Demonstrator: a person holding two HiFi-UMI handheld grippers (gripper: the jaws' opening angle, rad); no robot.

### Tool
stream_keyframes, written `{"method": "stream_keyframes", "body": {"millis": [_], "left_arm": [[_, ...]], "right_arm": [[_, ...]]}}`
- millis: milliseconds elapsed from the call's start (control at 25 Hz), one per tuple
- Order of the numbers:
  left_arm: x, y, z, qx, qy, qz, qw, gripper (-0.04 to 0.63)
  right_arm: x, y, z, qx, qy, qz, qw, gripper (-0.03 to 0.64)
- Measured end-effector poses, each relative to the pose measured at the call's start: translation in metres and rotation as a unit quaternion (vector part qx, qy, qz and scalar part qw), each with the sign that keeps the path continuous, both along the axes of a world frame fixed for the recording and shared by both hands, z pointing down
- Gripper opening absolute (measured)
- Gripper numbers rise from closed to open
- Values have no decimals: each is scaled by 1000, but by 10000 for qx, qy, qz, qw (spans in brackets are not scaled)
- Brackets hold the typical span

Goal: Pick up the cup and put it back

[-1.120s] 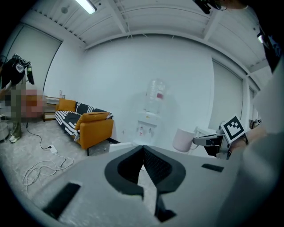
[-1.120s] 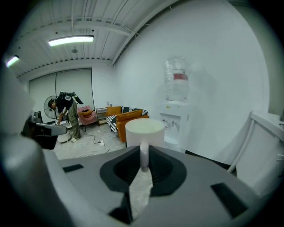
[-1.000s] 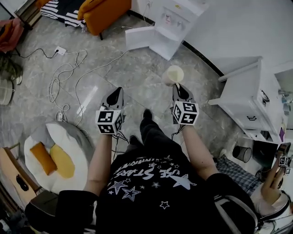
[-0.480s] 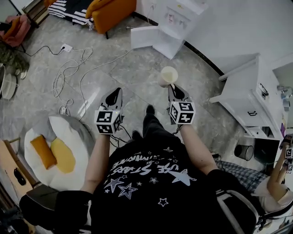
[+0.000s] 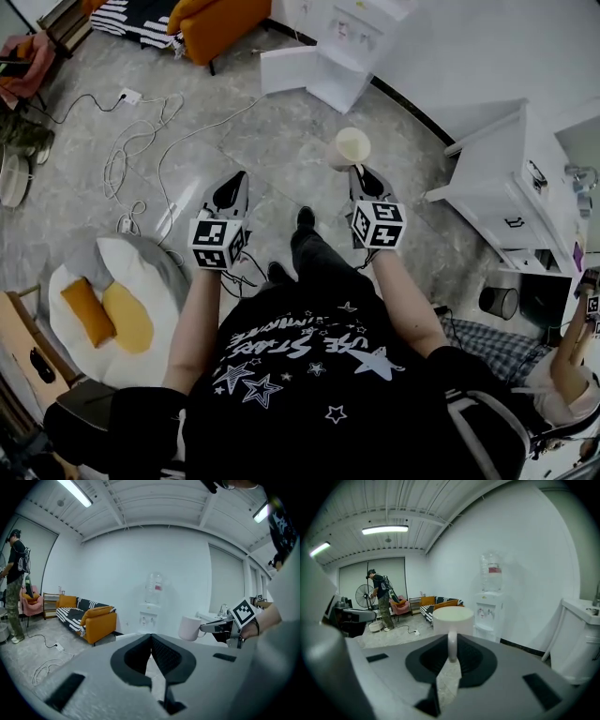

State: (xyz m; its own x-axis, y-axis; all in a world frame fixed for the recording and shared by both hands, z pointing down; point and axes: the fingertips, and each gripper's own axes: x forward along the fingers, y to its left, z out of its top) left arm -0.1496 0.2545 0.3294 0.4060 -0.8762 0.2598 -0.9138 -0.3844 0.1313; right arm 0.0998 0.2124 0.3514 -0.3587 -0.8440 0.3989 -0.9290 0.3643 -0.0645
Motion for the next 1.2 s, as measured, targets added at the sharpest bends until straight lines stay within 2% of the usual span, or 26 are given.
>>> {"method": "stream_keyframes", "body": {"millis": [240,440,840,1080,1200], "left_arm": [[23,-27,15,-237,-59,240,9994,9],[44,-76,30,-324,-118,453,9984,9],[80,-230,45,-484,-315,457,9973,9],[84,-285,56,-669,-318,151,9971,9],[97,-309,54,-625,-291,259,9973,9]], "right_arm": [[18,-32,17,-129,-118,256,9995,46],[28,-79,41,-279,-94,177,9994,44],[55,-223,72,-575,38,105,9983,44],[67,-279,80,-662,-110,17,9977,44],[73,-300,89,-773,-147,-38,9969,44]]}}
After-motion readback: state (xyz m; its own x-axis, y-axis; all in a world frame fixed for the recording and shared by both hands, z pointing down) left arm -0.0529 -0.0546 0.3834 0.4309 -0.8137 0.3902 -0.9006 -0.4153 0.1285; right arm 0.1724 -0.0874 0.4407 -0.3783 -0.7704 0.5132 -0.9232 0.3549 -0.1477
